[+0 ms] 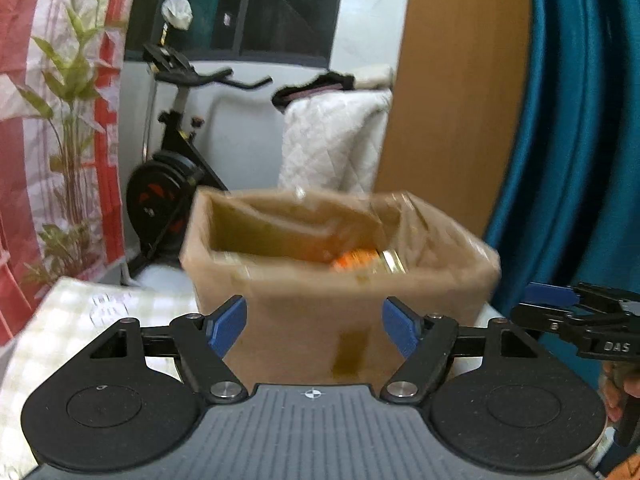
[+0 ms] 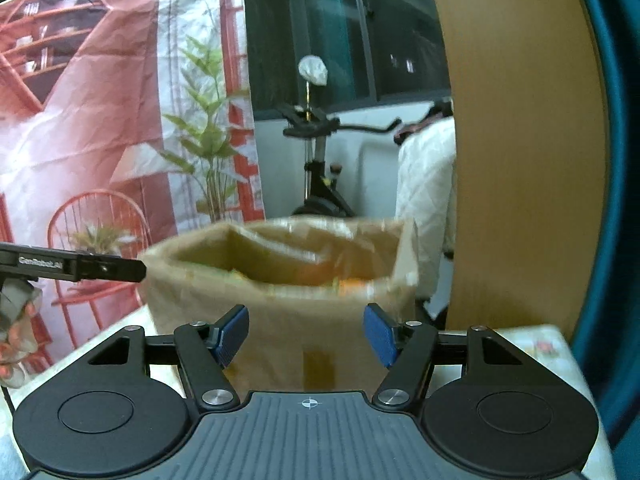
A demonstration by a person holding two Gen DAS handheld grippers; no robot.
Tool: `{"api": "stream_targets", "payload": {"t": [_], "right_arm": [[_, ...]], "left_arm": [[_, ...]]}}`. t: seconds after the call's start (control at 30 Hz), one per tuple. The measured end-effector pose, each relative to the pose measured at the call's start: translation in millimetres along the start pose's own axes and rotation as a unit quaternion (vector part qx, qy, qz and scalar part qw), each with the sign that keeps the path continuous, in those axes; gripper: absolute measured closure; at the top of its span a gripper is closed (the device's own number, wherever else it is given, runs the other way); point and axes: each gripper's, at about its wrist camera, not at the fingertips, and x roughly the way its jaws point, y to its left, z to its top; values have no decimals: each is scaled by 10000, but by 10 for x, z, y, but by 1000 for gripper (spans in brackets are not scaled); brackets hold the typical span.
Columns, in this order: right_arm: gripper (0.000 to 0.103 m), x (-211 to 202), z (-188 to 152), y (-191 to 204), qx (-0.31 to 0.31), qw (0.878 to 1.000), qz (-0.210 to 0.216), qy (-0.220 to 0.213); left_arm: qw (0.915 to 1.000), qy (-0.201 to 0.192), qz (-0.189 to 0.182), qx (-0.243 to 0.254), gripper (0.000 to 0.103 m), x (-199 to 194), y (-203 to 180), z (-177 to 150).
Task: Organize snacks
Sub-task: 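Withdraw both open tools and bring them down to the blue-wrapped candy, then grasp the blue-wrapped dark candy with the left tool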
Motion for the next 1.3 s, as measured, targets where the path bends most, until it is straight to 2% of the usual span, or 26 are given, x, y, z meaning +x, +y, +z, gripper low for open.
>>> {"api": "stream_targets", "payload": {"t": [0.17,0.3,0.4,0.53,0.8,0.97,1.3], "right_arm": [[45,10,-404,-72,105,9986,-122,513],[46,182,-779,-146,-78,9931,-370,1107],[48,312,-1055,-206,-125,9872,-390,1544],[51,468,-1249,-208,-151,9822,-301,1846],[52,724,-1354,-270,-149,9773,-33,2115],[54,803,-1410,-266,-53,9777,128,2095],[57,778,-1454,-227,-337,9758,122,2159]], "left_arm": [[9989,434,-184,12,27,106,-113,-303],[9969,742,-245,100,28,262,-208,-484],[9942,984,-402,141,29,415,-292,-607],[9897,1260,-644,221,34,632,-400,-741],[9817,1656,-932,119,35,1079,-601,-851],[9751,1947,-1063,-78,36,1344,-665,-985],[9644,2228,-1359,-423,38,1758,-706,-1129]]}}
